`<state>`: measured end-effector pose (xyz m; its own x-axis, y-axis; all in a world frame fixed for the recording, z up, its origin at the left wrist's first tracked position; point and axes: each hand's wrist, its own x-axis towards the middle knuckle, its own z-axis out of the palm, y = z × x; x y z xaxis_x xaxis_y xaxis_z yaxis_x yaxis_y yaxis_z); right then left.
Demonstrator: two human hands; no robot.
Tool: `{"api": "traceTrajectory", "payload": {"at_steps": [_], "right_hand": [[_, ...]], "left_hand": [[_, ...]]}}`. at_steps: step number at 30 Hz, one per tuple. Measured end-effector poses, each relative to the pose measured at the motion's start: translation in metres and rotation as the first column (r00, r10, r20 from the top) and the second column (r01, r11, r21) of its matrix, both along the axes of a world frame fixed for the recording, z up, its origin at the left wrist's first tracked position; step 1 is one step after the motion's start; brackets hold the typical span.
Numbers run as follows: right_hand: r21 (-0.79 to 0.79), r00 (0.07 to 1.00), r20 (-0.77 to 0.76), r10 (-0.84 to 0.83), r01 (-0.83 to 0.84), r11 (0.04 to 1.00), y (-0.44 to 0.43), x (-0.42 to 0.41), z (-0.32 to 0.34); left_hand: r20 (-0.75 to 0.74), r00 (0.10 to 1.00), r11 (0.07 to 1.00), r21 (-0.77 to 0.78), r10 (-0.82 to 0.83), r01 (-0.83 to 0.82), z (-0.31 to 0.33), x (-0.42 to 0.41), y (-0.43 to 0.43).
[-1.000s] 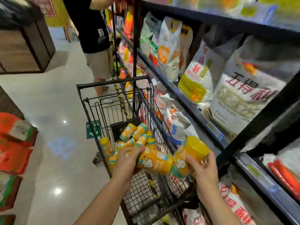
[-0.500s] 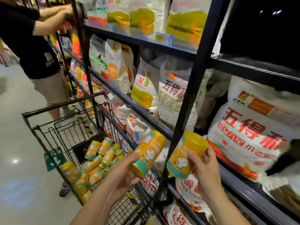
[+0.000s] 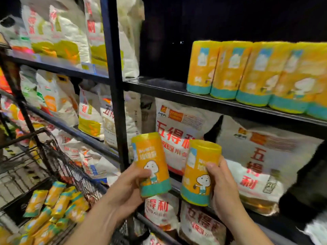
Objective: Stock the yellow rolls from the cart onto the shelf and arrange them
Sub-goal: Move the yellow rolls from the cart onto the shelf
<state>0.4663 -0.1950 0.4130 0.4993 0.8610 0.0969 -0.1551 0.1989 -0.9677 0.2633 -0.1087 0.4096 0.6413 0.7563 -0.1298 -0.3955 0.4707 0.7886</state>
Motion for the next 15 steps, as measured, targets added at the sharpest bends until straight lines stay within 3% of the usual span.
{"api": "traceTrajectory", "payload": {"at_steps": [7,15], "right_hand": [[0.188,0.993,0.115,0.004,-0.026,0.982,-0.093,0.074,0.032],[0.304,0.972,0.23,-0.051,-0.022,0.952,-0.189,0.14,0.068]], "left_hand": [[-0.068,0.992,0.982,0.161,0.108,-0.096,0.051,0.094,-0.078],[-0.125,0.99,0.921,0.389,0.068,-0.014,0.098,0.169,-0.167]]}}
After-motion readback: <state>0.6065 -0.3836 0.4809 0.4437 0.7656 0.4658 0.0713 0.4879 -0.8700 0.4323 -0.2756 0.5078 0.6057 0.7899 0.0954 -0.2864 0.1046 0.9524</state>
